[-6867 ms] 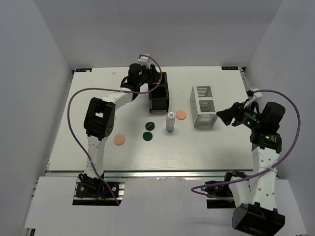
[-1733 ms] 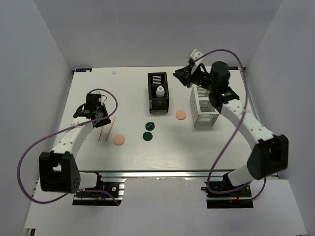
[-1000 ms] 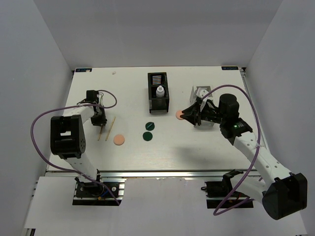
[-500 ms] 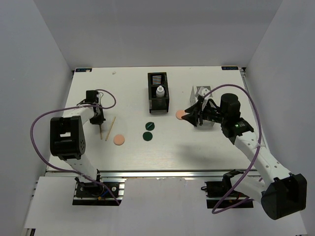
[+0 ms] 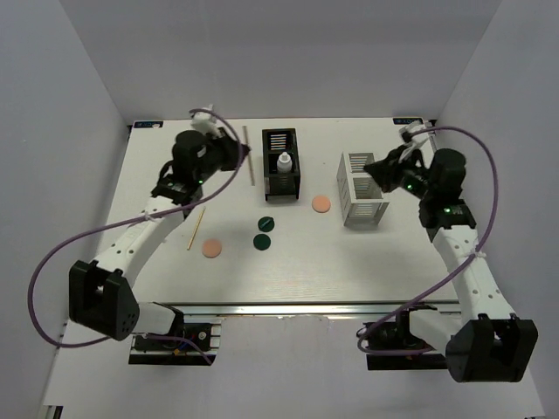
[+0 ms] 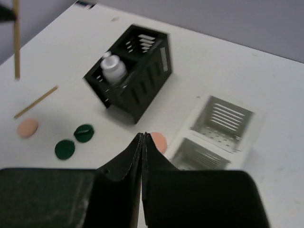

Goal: Organize the makeup

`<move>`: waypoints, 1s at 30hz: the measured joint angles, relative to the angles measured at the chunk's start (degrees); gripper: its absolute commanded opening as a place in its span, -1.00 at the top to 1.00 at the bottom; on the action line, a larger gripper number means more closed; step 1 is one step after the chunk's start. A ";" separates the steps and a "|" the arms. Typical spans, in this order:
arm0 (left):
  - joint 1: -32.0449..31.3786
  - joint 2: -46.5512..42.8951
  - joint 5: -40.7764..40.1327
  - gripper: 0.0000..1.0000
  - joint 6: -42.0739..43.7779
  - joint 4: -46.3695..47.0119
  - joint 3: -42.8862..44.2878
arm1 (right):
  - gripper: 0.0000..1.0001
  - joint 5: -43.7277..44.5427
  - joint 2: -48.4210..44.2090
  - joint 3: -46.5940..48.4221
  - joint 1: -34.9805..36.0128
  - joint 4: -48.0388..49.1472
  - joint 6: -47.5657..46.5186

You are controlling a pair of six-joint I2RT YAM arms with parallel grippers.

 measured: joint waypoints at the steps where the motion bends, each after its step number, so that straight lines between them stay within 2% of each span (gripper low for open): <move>1: -2.99 1.31 0.66 1.00 -0.48 2.78 1.22 | 1.00 0.17 0.28 1.01 -2.91 0.55 1.77; 5: -12.46 11.23 3.17 1.00 -0.24 9.70 10.56 | 1.00 0.98 0.57 3.56 -10.97 1.84 5.01; 11: -19.76 31.76 4.57 1.00 3.69 17.66 29.09 | 1.00 0.37 -1.05 3.50 -16.33 2.49 6.12; 21: -27.04 54.69 -1.66 1.00 13.33 26.08 48.83 | 1.00 -0.81 -8.20 -1.99 -18.01 1.60 6.58; 30: -28.22 64.26 -7.93 1.00 20.59 28.20 57.83 | 1.00 -1.01 -10.21 -5.49 -18.36 0.42 7.06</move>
